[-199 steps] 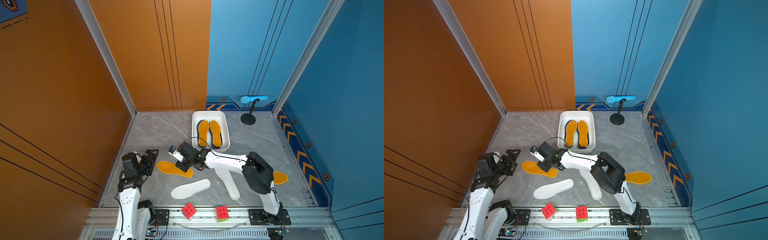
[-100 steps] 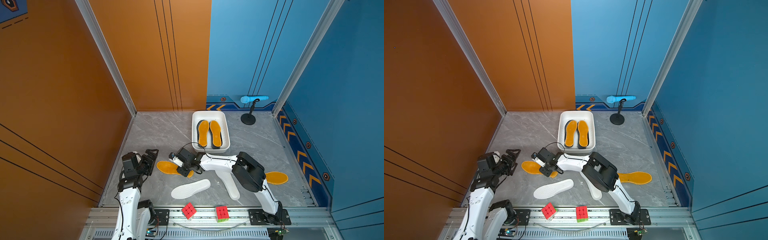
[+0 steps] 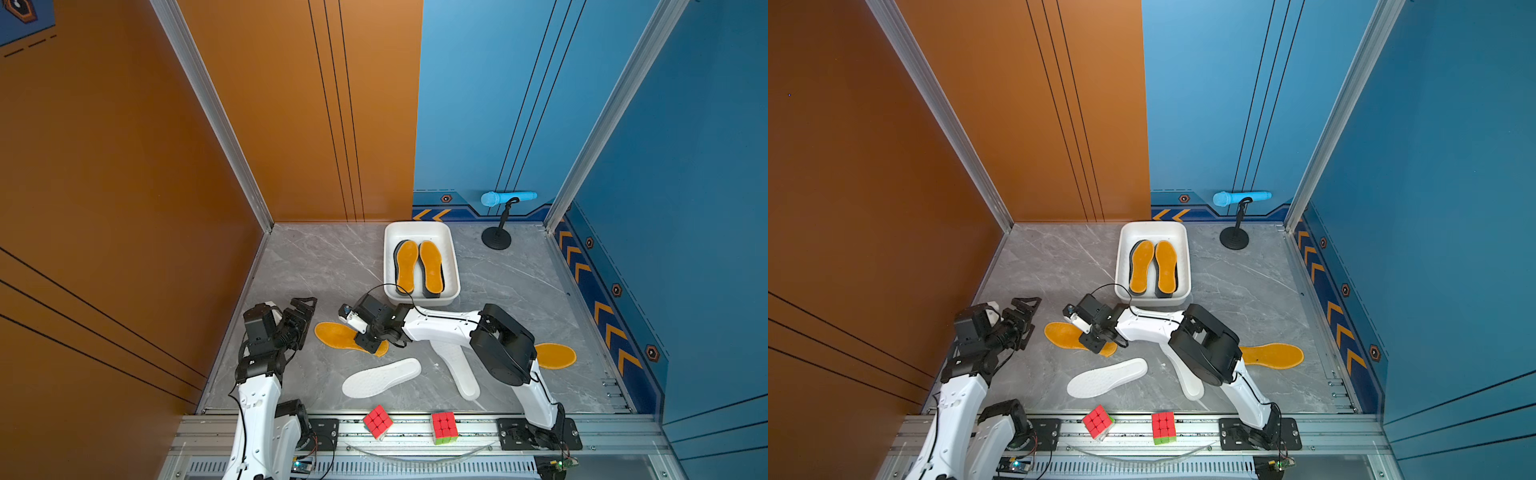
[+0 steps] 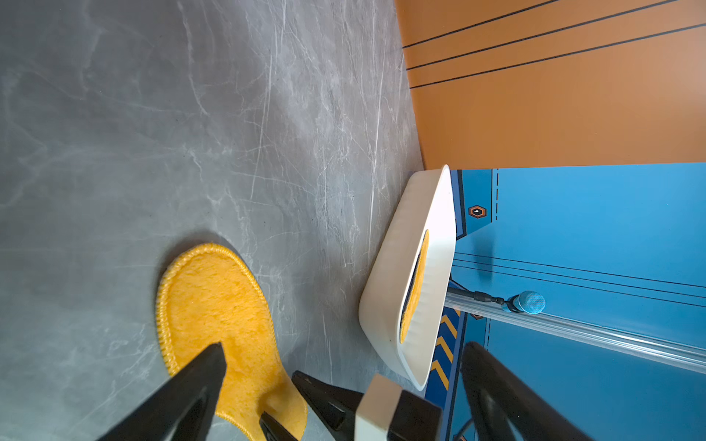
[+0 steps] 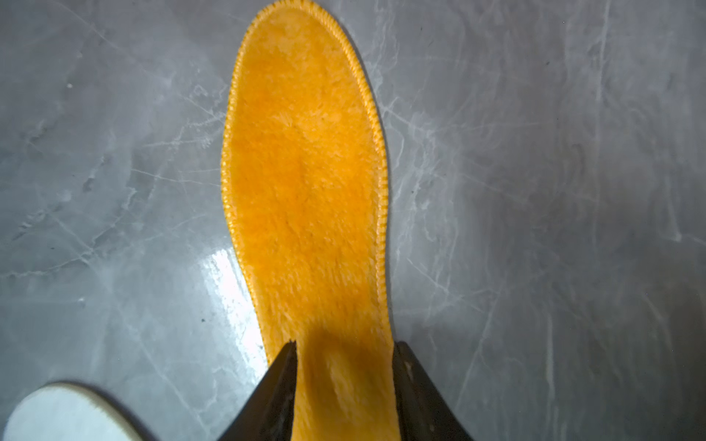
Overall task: Put the insoles into the storage box
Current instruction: Pick up the insole from the center of the board.
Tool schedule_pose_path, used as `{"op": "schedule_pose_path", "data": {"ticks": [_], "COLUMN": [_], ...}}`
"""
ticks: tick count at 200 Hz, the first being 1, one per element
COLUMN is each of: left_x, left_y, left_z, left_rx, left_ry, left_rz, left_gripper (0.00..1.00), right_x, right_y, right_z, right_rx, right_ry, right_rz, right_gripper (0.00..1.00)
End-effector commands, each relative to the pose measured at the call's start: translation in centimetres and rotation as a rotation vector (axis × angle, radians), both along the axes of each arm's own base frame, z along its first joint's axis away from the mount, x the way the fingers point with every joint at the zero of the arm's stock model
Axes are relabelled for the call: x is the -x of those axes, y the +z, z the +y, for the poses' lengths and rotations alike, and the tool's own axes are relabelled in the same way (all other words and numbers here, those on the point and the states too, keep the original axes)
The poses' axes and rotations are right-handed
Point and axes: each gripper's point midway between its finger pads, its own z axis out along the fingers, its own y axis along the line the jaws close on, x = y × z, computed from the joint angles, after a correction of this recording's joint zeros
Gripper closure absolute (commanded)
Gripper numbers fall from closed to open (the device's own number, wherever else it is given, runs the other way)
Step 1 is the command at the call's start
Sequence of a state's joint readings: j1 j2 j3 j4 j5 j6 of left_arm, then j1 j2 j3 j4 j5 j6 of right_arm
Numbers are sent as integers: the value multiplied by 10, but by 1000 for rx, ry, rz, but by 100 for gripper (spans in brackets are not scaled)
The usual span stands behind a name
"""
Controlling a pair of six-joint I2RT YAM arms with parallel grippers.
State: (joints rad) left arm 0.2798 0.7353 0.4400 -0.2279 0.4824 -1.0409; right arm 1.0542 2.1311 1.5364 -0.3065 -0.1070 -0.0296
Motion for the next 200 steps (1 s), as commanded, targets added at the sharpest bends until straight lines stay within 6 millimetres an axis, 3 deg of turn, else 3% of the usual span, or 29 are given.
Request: {"op": "schedule_pose_path", "data": {"ticks": [1, 35, 93, 173, 200], "left_x": [-1, -3, -4, -4, -4], "left_y": [-1, -1, -3, -3, -4], "left_z": [-1, -1, -3, -3, -3], "left_rx": [-3, 1, 6, 4, 5], "left_ry": [-1, -4, -12, -12, -11], "left_rz": [-6, -6, 4, 5, 8], "left_gripper": [2, 2, 2, 2, 2], "right_x": [4, -7, -9, 10, 17], "right_y": [19, 19, -8, -46, -54], "right_z": [-3, -10, -17, -34, -39], "right_rx": [-25, -18, 41, 150, 176], "right_ry": [13, -13, -19, -14, -14], "right_rz": [8, 6, 28, 33, 40], "right_gripper": [56, 56, 56, 57, 63]}}
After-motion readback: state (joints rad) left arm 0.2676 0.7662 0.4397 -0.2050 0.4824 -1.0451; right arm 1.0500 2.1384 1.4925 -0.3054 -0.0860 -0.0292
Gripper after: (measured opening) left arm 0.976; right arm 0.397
